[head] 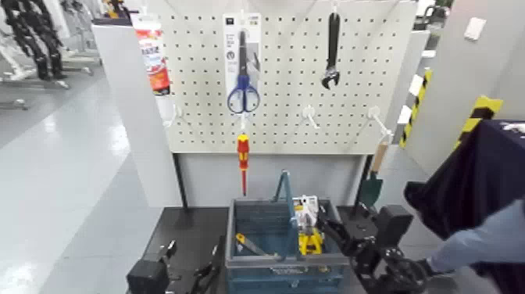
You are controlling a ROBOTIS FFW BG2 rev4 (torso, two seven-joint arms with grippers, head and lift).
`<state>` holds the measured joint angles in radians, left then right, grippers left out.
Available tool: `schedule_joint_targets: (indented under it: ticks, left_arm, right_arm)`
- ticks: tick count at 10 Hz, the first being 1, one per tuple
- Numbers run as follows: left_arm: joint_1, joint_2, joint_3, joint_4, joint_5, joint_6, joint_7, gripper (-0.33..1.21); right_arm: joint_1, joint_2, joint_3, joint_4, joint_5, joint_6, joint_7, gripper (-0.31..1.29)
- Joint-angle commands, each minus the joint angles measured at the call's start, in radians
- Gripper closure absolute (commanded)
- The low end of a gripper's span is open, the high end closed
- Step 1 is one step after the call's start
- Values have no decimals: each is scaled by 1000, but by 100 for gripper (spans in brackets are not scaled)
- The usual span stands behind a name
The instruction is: Put the tool with the wooden handle into the crate.
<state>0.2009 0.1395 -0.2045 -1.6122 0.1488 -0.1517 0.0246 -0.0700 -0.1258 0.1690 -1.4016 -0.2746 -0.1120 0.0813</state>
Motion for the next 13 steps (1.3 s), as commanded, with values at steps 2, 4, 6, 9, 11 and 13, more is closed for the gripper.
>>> schedule_joint_targets:
  ticks: [2,4,6,9,11,13]
  left_arm:
    - [0,0,0,0,0,0,0,26]
    - [2,0,0,0,0,1,0,26]
    - [2,0,0,0,0,1,0,26]
    - [0,2,0,0,0,1,0,26]
    - [0,3,-1,0,0,1,0,26]
    - [-3,6,-4,0,0,1,-2,26]
  right_arm:
    - [1,2,0,-2,0,2,0,8]
    - [7,0,-2,-13,2,8,0,8]
    - [29,0,-16,-66,8,38,0,8]
    - [99,6,-42,-172,40,72,-9,8]
    - [179,14,-69,-247,98,81,-29,8]
    - [233,18,-94,-292,121,97,-40,8]
